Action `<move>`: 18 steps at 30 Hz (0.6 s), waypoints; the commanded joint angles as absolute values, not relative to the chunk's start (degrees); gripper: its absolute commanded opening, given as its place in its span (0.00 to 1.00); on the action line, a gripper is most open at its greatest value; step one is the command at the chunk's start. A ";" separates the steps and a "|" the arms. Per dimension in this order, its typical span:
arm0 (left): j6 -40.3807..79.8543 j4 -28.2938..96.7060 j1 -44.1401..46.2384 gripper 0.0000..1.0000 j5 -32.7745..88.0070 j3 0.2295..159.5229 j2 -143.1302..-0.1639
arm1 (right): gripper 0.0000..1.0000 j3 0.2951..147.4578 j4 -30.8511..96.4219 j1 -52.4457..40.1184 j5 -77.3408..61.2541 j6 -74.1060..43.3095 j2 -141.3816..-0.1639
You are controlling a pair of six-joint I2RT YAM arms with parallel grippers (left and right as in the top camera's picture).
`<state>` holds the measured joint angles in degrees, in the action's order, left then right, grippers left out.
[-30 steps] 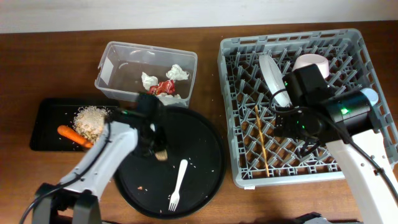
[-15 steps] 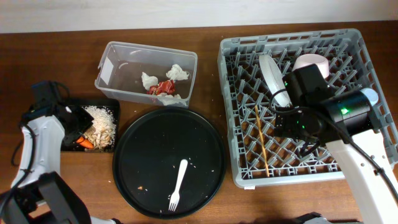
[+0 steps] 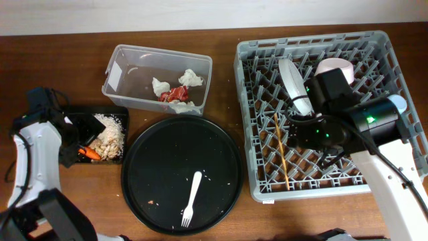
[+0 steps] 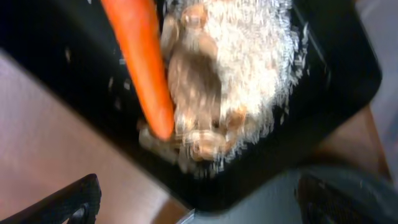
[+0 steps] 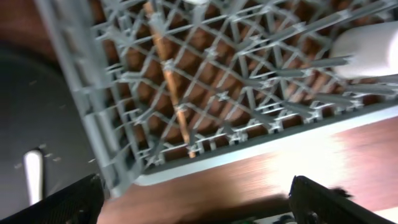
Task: Sort waste into correct bins and load items into the dishwasher rack
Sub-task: 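Reach the right gripper over the round tray toward the white fork, then grasp the white plastic fork with the right gripper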
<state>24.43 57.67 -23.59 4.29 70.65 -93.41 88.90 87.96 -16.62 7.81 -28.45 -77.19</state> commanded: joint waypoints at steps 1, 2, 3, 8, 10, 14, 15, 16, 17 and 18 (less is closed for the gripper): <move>23.88 62.65 -23.79 0.99 4.58 71.42 -91.61 | 0.98 88.66 87.09 -16.60 -3.99 -24.95 -77.23; 23.88 63.46 -23.79 0.99 3.97 71.33 -91.61 | 0.98 88.66 86.91 -16.91 -6.37 -24.36 -77.23; 23.88 64.27 -23.79 0.99 3.16 71.33 -91.61 | 0.98 88.66 86.46 -18.11 -9.15 -24.40 -77.23; 23.88 64.34 -23.79 0.99 3.18 71.33 -91.61 | 0.98 88.66 82.11 -29.26 -11.40 -32.10 -77.56; 23.88 64.16 -23.79 0.99 3.16 71.31 -91.64 | 0.99 88.66 79.88 -35.94 -9.63 -39.62 -79.22; 23.88 64.12 -23.79 0.99 3.16 71.31 -91.64 | 0.99 88.66 75.33 -47.44 -7.31 -49.21 -86.98; 23.88 64.10 -23.79 0.99 3.16 71.31 -91.64 | 0.99 88.66 74.98 -49.39 -6.07 -51.99 -89.12; 23.88 64.10 -23.79 0.99 3.16 71.31 -91.64 | 0.99 88.66 74.83 -50.87 -5.13 -54.26 -91.07; 23.88 64.10 -23.79 0.99 3.16 71.31 -91.64 | 0.99 88.66 74.32 -52.60 -4.43 -56.88 -93.51; 23.88 64.10 -23.79 0.99 3.16 71.31 -91.64 | 0.99 88.66 73.14 -54.24 -4.45 -59.02 -96.47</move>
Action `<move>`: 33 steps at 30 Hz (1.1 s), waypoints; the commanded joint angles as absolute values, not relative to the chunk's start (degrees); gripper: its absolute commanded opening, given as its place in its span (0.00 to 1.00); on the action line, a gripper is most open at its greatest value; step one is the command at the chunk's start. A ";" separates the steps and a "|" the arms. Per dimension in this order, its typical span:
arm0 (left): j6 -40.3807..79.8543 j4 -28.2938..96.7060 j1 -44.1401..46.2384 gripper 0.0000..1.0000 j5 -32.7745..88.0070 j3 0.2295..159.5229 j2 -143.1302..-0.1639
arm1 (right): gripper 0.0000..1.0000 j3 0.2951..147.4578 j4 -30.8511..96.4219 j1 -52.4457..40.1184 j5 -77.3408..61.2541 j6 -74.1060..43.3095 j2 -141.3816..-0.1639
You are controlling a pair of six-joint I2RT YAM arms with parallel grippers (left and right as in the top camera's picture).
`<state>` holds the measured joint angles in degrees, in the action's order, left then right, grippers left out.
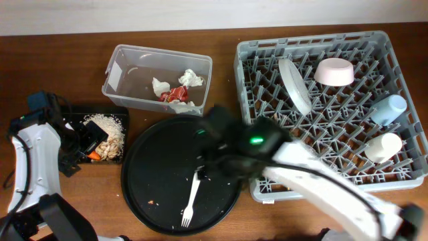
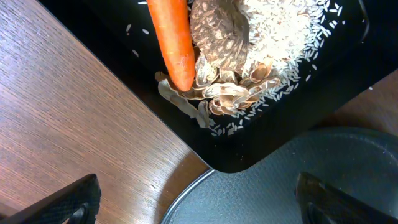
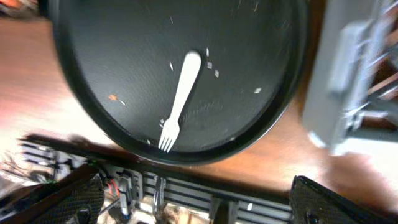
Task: Sort waste into correct bins and load items into the dishwasher rack
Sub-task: 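Grasp the white plastic fork with the right gripper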
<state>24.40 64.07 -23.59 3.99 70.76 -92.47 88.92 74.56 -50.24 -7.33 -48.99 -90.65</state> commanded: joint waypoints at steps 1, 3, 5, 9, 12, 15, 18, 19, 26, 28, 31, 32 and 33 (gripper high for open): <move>23.88 64.12 -23.79 0.99 3.16 71.31 -91.64 | 0.99 88.66 72.10 -55.57 -4.45 -60.88 -98.89; 23.88 64.10 -23.79 0.99 3.16 71.31 -91.64 | 0.99 88.66 69.73 -57.84 -4.47 -64.84 -103.88; 23.88 64.10 -23.79 0.99 3.16 71.31 -91.64 | 0.99 88.66 67.05 -59.86 -4.47 -67.85 -107.96; 23.88 64.12 -23.79 0.99 3.16 71.31 -91.64 | 0.99 88.66 61.87 -62.85 -4.45 -71.46 -114.21; 23.88 64.12 -23.79 0.99 3.18 71.31 -91.64 | 0.99 88.66 60.55 -63.31 -4.47 -72.84 -117.64; 23.88 64.12 -23.79 0.99 3.18 71.31 -91.64 | 0.99 88.66 59.66 -63.26 -4.47 -73.17 -120.42; 23.88 64.12 -23.79 0.99 3.18 71.31 -91.64 | 0.99 88.64 58.76 -63.24 -4.38 -73.17 -121.34; 23.88 64.14 -23.79 0.99 3.18 71.31 -91.64 | 0.99 88.33 58.22 -63.26 -4.23 -73.17 -121.56; 23.88 64.12 -23.79 0.99 3.16 71.31 -91.64 | 0.91 81.14 51.96 -62.81 -7.27 -73.17 -121.67; 23.88 64.05 -23.79 0.99 3.18 71.31 -91.64 | 0.81 80.51 52.14 -62.43 -7.05 -73.12 -121.67; 23.88 63.94 -23.79 0.99 3.16 71.31 -91.64 | 0.68 80.51 52.25 -62.33 -7.05 -72.90 -121.67; 23.88 63.94 -23.79 0.99 3.16 71.31 -91.64 | 0.63 80.51 52.27 -62.22 -7.05 -72.90 -121.67; 23.88 63.94 -23.79 0.99 3.16 71.31 -91.64 | 0.54 80.51 52.27 -62.17 -7.05 -72.90 -121.67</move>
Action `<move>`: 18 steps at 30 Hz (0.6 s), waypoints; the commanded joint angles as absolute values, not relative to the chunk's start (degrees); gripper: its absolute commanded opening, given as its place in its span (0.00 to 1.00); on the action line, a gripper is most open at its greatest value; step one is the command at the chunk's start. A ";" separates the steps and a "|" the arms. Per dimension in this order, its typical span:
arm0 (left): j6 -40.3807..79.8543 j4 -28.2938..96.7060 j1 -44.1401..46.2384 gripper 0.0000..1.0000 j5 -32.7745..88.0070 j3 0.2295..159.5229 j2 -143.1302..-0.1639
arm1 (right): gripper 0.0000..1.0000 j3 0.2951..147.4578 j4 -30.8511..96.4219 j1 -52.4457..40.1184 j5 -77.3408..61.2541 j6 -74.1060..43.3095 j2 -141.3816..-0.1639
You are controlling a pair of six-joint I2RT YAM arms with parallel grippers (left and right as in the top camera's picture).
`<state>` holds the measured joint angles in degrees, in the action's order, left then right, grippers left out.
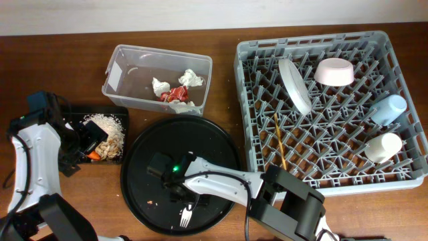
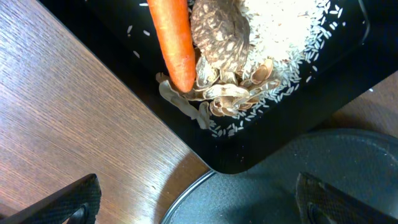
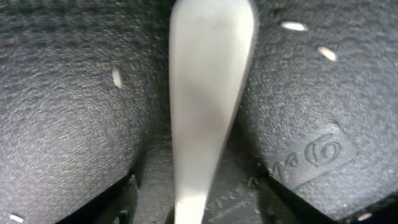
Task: Sort waste into correct bins and load items into the dishwasher rack
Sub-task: 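Grasp the white plastic fork with the right gripper, then insert the fork upright into the rack's lower left and release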
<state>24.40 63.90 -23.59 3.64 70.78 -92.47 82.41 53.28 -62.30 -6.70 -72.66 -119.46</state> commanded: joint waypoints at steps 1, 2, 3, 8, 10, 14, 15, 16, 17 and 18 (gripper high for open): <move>23.88 63.94 -23.79 0.99 3.16 71.31 -91.64 | 0.45 80.51 52.29 -62.17 -7.05 -72.90 -121.67; 23.88 63.94 -23.79 0.99 3.16 71.31 -91.64 | 0.38 80.51 52.51 -62.19 -7.05 -72.90 -121.67; 23.88 63.92 -23.79 0.99 3.16 71.31 -91.64 | 0.32 80.51 52.80 -62.17 -7.05 -72.90 -121.67; 23.88 63.96 -23.79 0.99 3.16 71.31 -91.64 | 0.18 80.51 53.12 -62.17 -7.07 -72.88 -121.67; 23.88 63.94 -23.79 0.99 3.18 71.31 -91.64 | 0.14 80.51 53.15 -62.19 -7.09 -72.88 -121.67; 23.88 63.94 -23.79 0.99 3.16 71.31 -91.64 | 0.07 80.58 53.65 -62.17 -7.51 -70.32 -121.43; 23.88 63.94 -23.79 0.99 3.16 71.31 -91.64 | 0.07 80.60 54.26 -62.17 -7.46 -70.30 -120.90; 23.88 63.94 -23.79 0.99 3.16 71.31 -91.64 | 0.07 80.60 54.63 -62.11 -7.22 -70.19 -120.36; 23.88 63.94 -23.79 0.99 3.16 71.31 -91.64 | 0.04 80.60 54.68 -61.93 -6.96 -69.01 -119.59; 23.88 63.94 -23.79 0.99 3.16 71.31 -91.64 | 0.04 80.68 54.70 -61.58 -6.76 -67.46 -118.61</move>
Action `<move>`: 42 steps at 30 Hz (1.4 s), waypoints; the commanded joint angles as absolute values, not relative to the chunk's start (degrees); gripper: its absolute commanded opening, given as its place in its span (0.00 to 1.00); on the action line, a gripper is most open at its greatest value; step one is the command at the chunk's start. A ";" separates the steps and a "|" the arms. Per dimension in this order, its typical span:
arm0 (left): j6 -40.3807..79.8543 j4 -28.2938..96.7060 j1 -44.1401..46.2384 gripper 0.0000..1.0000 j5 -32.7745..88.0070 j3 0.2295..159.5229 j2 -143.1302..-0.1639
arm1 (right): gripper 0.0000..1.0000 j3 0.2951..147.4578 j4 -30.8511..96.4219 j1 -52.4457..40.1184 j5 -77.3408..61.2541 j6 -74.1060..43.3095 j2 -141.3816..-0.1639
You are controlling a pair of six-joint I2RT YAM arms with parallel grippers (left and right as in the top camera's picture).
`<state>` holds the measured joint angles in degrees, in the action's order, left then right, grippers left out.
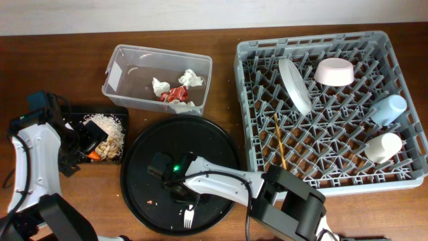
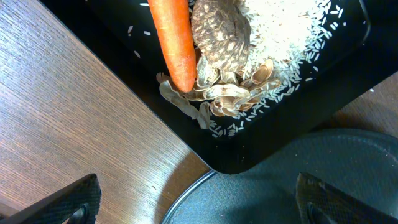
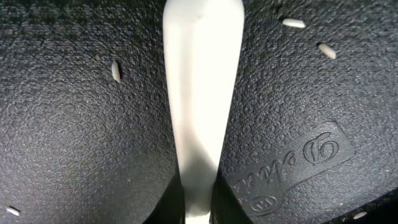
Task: Sort waste into correct bins and load items into the dishwasher rack
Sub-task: 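Insert the fork upright into the rack's lower left and release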
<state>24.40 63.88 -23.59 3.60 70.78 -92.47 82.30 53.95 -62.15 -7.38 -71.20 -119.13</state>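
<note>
A white plastic fork [image 3: 200,93] lies on the black round plate [image 1: 217,144]; in the overhead view only its tines [image 1: 188,215] stick out from under the arm. My right gripper [image 3: 198,210] is down on the plate, shut on the fork's handle with both fingers pressed against its sides. The gripper's body [image 1: 175,186] covers the handle from above. My left gripper [image 2: 199,200] hangs open over the corner of the black food tray [image 2: 93,37], which holds a carrot [image 2: 174,43], rice and scraps.
A clear bin [image 1: 120,70] with crumpled paper waste stands behind the plate. The grey dish rack [image 1: 244,87] at the right holds a white plate [image 1: 294,84], a pink bowl [image 1: 334,70], two cups and a chopstick [image 1: 279,140]. Rice grains dot the round plate.
My right gripper's fingers stood apart on either side of the fork handle; now they are shut on it. The left arm has not moved.
My right gripper was over the dish rack by the chopstick. Then it was above the round plate with the whole fork in sight. Later it was down at the handle with fingers apart, and now grips it. My left gripper stayed open over the food tray.
</note>
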 commanded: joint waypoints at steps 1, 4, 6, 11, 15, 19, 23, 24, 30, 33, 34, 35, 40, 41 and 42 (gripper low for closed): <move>23.88 63.94 -23.79 0.99 3.16 71.31 -91.64 | 0.04 80.71 54.74 -61.06 -6.52 -66.06 -117.32; 23.88 63.94 -23.79 0.99 3.16 71.31 -91.64 | 0.04 80.71 57.10 -59.40 -1.87 -64.42 -112.14; 23.88 63.94 -23.79 0.99 3.14 71.31 -91.64 | 0.04 80.71 59.96 -57.80 2.31 -62.28 -107.61; 23.88 63.92 -23.79 0.99 3.14 71.31 -91.64 | 0.04 80.71 67.18 -50.57 10.61 -50.83 -94.78; 23.88 63.94 -23.79 0.99 3.16 71.31 -91.64 | 0.04 80.68 69.73 -41.21 11.49 -33.63 -87.77; 23.88 63.94 -23.79 0.99 3.14 71.31 -91.64 | 0.05 80.49 72.77 -31.83 11.44 -26.24 -87.88; 23.86 63.94 -23.79 0.99 3.16 71.31 -91.64 | 0.05 79.72 72.64 -24.77 11.44 -25.69 -88.55; 23.86 63.94 -23.79 0.99 3.14 71.31 -91.64 | 0.04 79.24 72.36 -23.07 11.40 -25.69 -88.55; 23.88 63.94 -23.79 0.99 3.16 71.31 -91.64 | 0.04 72.97 67.70 -19.81 9.21 -20.38 -88.58; 23.88 63.94 -23.79 0.99 3.16 71.31 -91.64 | 0.04 68.82 63.35 -19.86 6.85 -17.34 -88.60; 23.86 63.94 -23.79 0.99 3.16 71.31 -91.64 | 0.04 67.96 62.13 -19.86 5.89 -16.12 -88.60; 23.88 63.94 -23.79 0.99 3.16 71.31 -91.64 | 0.05 67.26 61.39 -19.84 5.82 -15.84 -88.60; 23.88 63.96 -23.79 0.99 3.16 71.31 -91.64 | 0.37 67.07 60.03 -19.84 5.85 -15.86 -88.60; 23.88 63.96 -23.79 0.99 3.16 71.31 -91.64 | 0.44 67.07 59.72 -19.84 6.07 -15.86 -88.60; 23.86 63.96 -23.79 0.99 3.16 71.31 -91.64 | 0.43 67.07 59.66 -19.84 6.31 -15.86 -88.60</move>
<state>24.43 63.88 -23.59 3.60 70.78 -92.47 67.35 60.01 -19.94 6.13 -15.94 -88.44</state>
